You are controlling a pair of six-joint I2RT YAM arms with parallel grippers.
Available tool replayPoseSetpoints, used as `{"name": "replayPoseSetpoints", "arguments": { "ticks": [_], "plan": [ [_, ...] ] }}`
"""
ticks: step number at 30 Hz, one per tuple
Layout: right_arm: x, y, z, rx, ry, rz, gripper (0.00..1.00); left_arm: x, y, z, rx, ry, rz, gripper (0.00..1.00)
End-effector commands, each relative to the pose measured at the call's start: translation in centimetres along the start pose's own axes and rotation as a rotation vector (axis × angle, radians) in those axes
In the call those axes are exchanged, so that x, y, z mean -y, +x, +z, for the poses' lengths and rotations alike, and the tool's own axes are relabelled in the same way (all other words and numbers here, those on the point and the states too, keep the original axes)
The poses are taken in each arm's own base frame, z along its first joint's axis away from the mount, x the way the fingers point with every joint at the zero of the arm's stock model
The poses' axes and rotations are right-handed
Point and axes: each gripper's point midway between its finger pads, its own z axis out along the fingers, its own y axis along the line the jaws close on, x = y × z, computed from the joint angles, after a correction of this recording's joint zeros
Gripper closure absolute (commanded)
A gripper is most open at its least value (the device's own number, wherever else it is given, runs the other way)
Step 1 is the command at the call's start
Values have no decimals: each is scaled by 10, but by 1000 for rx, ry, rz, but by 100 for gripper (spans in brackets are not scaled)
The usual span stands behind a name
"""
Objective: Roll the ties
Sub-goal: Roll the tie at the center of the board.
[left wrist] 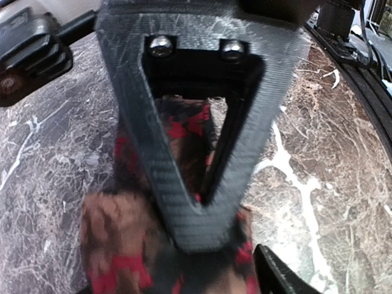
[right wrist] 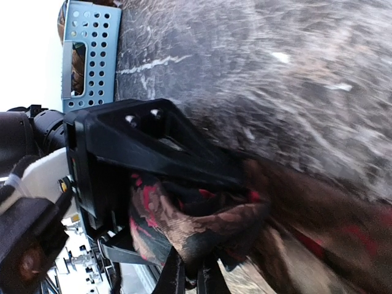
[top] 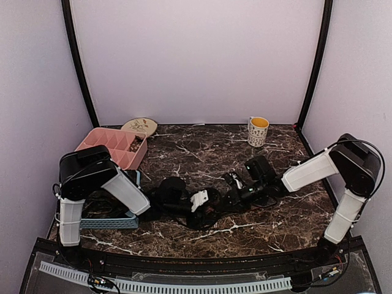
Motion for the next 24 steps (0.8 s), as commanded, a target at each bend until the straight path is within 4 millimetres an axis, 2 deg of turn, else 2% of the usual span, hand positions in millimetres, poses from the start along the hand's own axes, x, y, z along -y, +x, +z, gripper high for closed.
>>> {"name": "replayPoseSetpoints", "arguments": {
  "ticks": [1, 5, 9, 13, 20, 22, 24],
  "plan": [
    [65, 32, -8, -32, 169, 150, 100, 7, 3, -9, -39, 16, -28, 29],
    [82, 36, -14, -28, 188, 185, 100, 6, -13, -9, 21, 17, -43, 16],
    [95, 38, -17, -21, 196, 229, 100, 2, -21, -8, 70, 1, -56, 11],
    [96, 37, -17, -20, 197, 235, 100, 0, -26, 1, 90, -4, -61, 9],
    [96, 35, -14, -32, 197, 232, 100, -7, -33, 21, 112, 6, -41, 11],
    [96, 35, -14, -34, 196, 230, 100, -7, -32, 29, 103, 29, -39, 16],
    [93, 33, -14, -31, 190, 219, 100, -6, -32, 35, 101, 46, -40, 27]
  ]
}}
